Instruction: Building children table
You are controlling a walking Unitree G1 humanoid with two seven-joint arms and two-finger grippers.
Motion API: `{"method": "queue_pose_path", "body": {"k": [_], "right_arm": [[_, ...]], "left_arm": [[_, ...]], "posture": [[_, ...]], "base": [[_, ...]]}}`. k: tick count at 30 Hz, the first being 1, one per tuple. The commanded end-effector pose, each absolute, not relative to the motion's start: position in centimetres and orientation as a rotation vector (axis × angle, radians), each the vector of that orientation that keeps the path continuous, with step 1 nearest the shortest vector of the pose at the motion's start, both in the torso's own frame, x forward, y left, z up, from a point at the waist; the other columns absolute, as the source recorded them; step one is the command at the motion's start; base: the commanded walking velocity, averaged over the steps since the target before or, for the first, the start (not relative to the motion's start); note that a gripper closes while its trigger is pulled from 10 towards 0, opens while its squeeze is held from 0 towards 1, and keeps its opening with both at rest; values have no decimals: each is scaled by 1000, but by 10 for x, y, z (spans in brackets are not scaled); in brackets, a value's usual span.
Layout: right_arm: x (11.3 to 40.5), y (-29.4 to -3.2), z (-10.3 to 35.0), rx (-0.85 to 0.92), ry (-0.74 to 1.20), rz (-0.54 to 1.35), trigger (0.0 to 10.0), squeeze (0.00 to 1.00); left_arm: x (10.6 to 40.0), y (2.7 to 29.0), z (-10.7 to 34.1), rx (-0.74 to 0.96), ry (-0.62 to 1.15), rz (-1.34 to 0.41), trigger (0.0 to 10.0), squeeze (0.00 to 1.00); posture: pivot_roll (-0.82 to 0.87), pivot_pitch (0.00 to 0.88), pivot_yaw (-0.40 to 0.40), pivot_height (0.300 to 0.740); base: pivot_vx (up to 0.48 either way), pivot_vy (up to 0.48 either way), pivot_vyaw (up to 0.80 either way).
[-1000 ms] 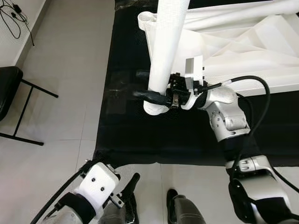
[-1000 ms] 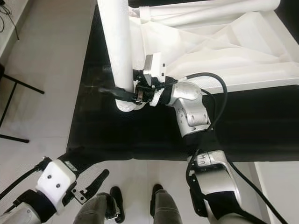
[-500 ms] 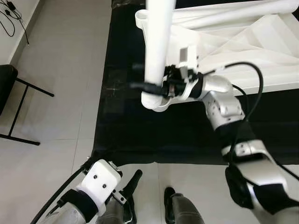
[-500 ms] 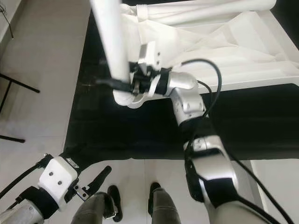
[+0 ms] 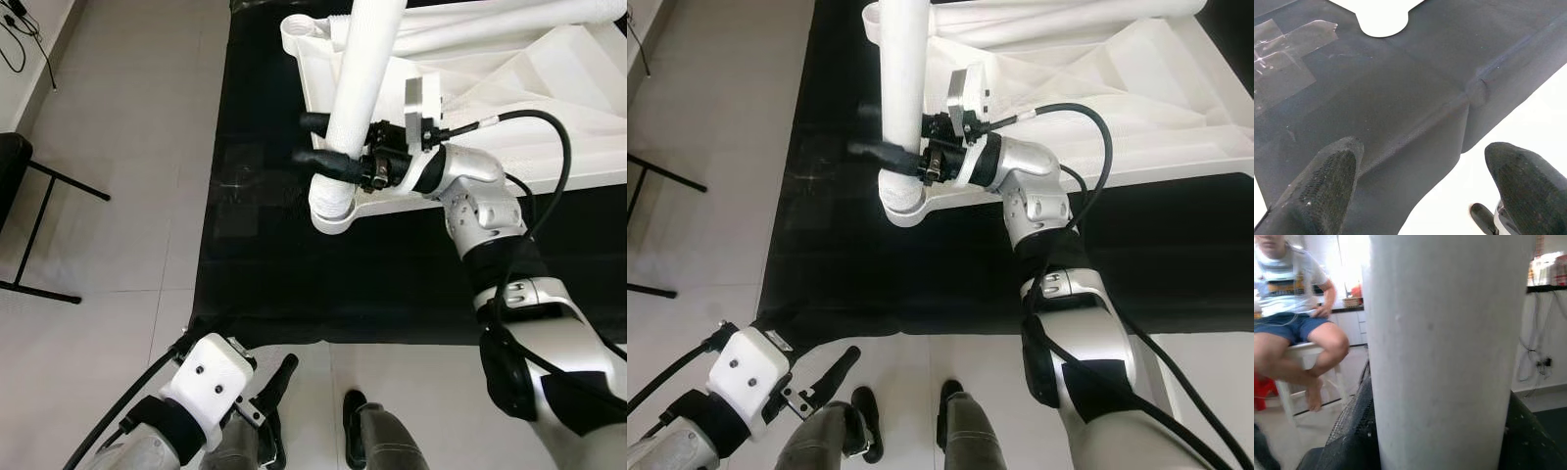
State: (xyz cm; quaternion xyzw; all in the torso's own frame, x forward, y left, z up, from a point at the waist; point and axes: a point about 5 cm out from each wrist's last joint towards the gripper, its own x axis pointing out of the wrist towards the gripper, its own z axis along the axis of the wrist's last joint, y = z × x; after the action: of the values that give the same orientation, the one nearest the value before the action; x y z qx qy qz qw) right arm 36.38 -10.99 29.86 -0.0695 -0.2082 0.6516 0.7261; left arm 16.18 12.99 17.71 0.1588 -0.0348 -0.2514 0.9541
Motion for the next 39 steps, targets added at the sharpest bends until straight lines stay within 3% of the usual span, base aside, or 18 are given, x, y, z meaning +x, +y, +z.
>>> {"method": "queue_pose_path", "body": {"k": [1, 10, 25, 39], "right_arm": [[363, -108, 285, -161, -397, 1481, 10000, 0], [359, -102, 275, -285, -338, 1579, 10000, 0], [371, -111, 297, -281, -354, 1496, 10000, 0], [370, -120, 296, -317, -317, 1547, 10000, 0]], "left_arm": [[160, 129, 170, 311, -28, -514, 10000, 0], [160, 129, 170, 311, -27, -515, 10000, 0], [160, 128, 170, 310, -29, -510, 10000, 0], [158, 128, 170, 308, -24, -516, 10000, 0]], "posture": [[-43, 390, -27, 740], [-43, 391, -26, 740], [-41, 394, -34, 740], [-40, 389, -28, 740]], "base": [[0, 0, 0], [0, 0, 0], [0, 0, 0], [0, 0, 0]]}}
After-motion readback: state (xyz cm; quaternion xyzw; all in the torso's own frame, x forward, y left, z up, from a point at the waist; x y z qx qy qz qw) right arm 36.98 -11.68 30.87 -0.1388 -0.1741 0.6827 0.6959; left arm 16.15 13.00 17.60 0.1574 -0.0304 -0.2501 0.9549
